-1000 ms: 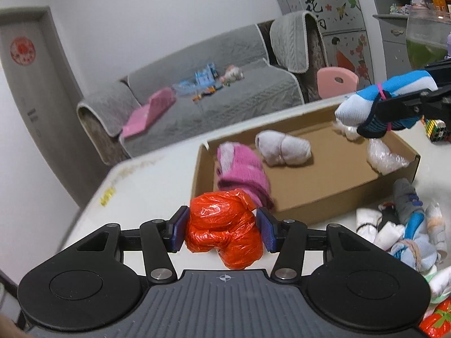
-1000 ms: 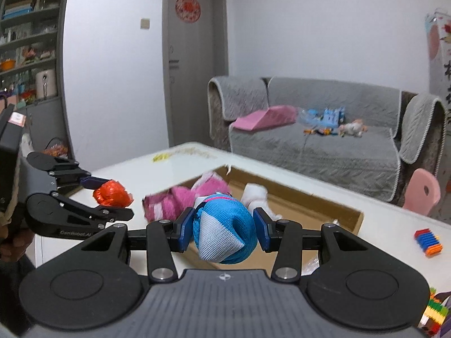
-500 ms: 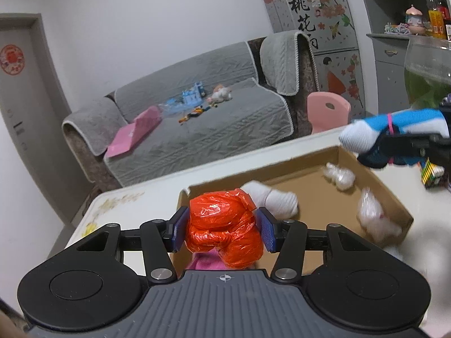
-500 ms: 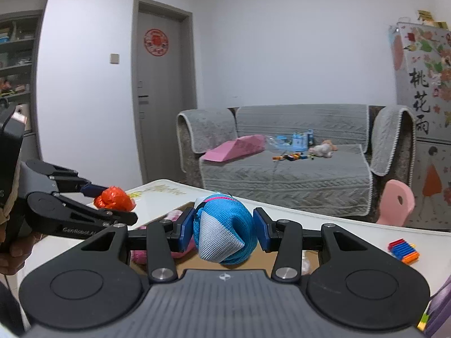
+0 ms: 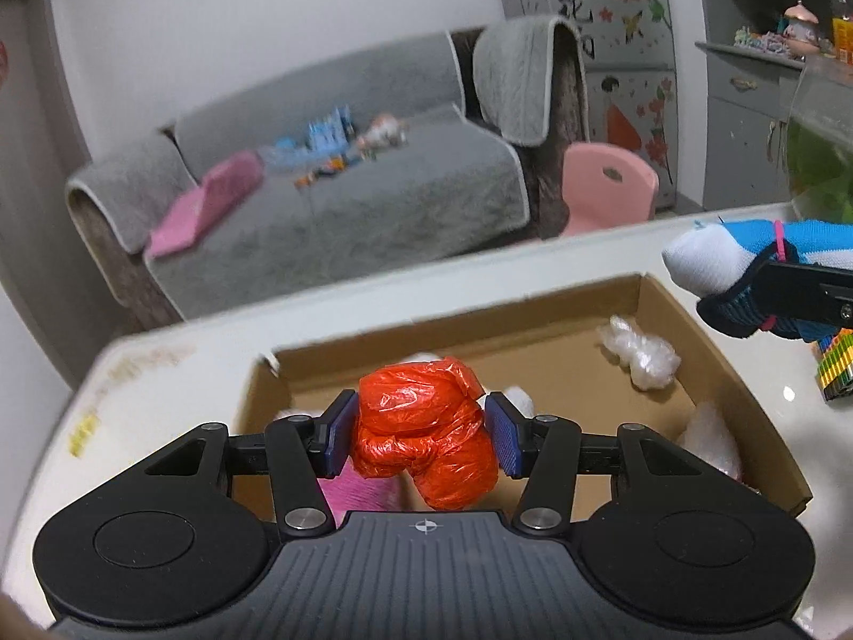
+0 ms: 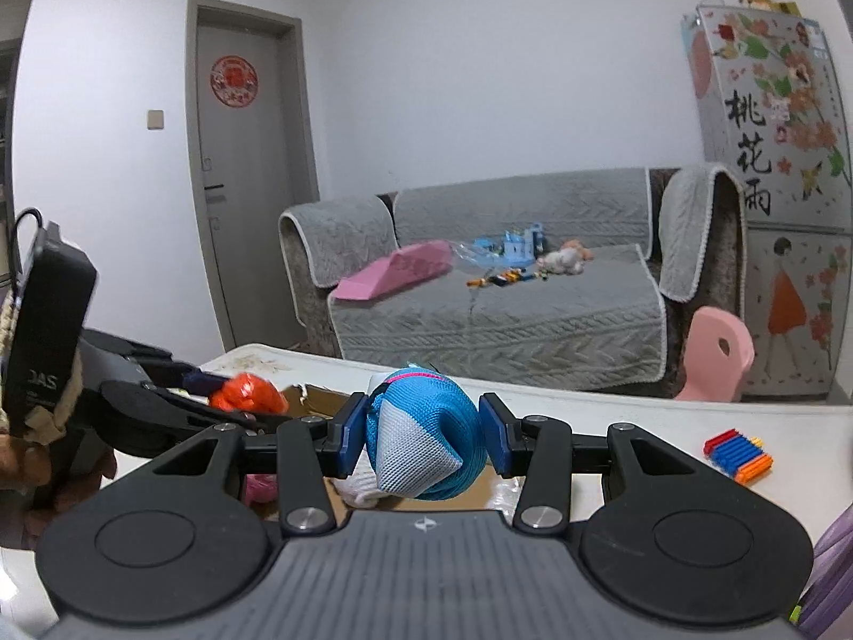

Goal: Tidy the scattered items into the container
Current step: 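Place the orange bundle in the box with the left gripper while the right drops the sock ball beside it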

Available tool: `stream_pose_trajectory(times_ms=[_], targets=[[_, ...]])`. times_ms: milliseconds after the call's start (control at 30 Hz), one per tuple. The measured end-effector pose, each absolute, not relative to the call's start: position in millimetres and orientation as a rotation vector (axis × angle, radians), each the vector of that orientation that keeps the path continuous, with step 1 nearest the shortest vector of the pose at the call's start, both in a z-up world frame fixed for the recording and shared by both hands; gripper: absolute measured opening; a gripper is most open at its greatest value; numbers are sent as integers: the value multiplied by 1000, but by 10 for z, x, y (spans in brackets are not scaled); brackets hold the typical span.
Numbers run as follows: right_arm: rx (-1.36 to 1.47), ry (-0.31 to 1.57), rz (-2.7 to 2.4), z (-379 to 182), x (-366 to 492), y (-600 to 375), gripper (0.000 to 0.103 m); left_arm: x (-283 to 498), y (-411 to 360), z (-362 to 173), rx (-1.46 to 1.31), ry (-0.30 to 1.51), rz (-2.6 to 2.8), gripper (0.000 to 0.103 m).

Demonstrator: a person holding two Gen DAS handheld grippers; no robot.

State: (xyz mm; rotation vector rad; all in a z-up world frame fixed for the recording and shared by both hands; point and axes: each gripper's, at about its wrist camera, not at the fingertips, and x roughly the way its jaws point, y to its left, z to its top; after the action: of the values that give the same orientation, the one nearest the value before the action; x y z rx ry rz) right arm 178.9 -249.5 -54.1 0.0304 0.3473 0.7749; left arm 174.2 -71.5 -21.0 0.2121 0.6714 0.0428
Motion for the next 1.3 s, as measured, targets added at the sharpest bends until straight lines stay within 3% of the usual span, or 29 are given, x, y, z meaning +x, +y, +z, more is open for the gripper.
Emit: stream_pose_trajectory(times_ms=[767,833,933,1000,1300], targets=[[-133,513,779,-895,1793,-2165,43,1970,-714,-766,241,810,54,62],[-145,502,771,-904,1774,-2154,44,1952,-740,-773,251,807,55,70],[-138,480,772,-868,1738,-2169,60,1890,-770,-754,266,788,61,86],[-134,458,766,-823,1704,-2188,63,1851,-794,-724,284,774,73,93],[-79,412,755,-657,1645,-2374,66,1630,-804,-520,282,731,71,101]])
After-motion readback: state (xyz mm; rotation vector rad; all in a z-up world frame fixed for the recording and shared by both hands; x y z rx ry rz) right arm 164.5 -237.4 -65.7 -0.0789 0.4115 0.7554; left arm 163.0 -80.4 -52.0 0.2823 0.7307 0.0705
